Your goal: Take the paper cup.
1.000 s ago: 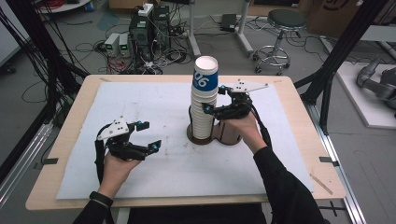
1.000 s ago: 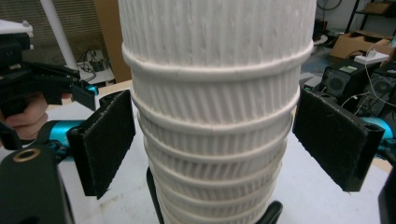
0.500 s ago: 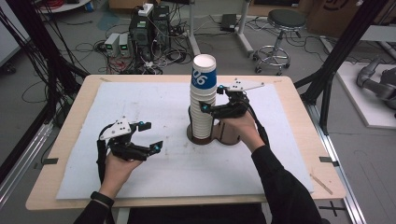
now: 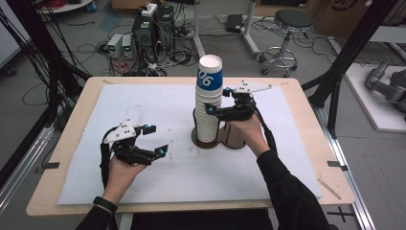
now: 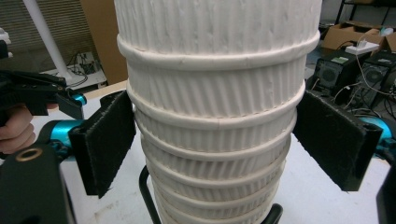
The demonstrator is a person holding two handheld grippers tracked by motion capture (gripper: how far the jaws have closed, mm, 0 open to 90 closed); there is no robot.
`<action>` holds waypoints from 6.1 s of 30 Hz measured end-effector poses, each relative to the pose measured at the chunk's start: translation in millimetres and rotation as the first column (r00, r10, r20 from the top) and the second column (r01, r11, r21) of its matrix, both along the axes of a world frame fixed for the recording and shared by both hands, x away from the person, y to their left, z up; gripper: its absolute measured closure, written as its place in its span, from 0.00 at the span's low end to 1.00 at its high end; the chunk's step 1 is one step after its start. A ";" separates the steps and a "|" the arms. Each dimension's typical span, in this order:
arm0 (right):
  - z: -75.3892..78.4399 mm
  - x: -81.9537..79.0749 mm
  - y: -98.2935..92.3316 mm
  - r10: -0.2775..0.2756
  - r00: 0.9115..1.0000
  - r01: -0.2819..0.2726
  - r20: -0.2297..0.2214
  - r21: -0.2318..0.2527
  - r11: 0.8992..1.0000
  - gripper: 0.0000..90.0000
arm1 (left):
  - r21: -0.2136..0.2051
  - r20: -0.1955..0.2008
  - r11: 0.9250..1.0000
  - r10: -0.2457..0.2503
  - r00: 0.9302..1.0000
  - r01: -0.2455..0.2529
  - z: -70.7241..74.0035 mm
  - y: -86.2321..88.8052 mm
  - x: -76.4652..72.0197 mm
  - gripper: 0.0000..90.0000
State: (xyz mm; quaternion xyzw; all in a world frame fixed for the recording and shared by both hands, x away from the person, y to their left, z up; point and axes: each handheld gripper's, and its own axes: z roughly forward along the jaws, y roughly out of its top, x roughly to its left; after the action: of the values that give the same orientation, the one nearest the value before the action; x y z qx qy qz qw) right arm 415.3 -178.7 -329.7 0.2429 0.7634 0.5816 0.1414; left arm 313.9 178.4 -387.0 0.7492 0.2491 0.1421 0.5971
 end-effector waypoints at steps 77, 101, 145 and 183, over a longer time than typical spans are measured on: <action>0.1 -6.3 -0.9 -0.008 0.999 0.009 0.042 -0.014 1.000 0.18 | -0.115 0.076 0.990 -0.077 0.994 0.085 177.1 -119.6 111.2 0.33; 0.4 -7.2 -0.8 -0.002 0.999 0.003 0.034 -0.020 1.000 0.17 | -0.128 0.179 0.989 -0.045 0.983 0.069 225.1 -117.7 92.5 0.33; 1.2 -8.9 -1.5 -0.003 1.000 0.003 0.027 -0.030 1.000 0.17 | -0.077 0.189 0.988 -0.117 0.975 0.134 210.4 -76.3 10.7 0.33; 9.3 -24.4 -15.3 -0.018 0.998 0.020 0.055 -0.027 0.999 0.16 | -0.099 0.036 0.982 -0.159 0.987 0.162 63.6 -52.8 -12.9 0.33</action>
State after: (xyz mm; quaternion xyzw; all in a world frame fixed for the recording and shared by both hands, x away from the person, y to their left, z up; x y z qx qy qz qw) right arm 390.9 -194.0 -320.4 0.2323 0.7649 0.5760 0.1711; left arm 301.0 125.6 -323.4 0.7334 0.1864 0.0911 0.6474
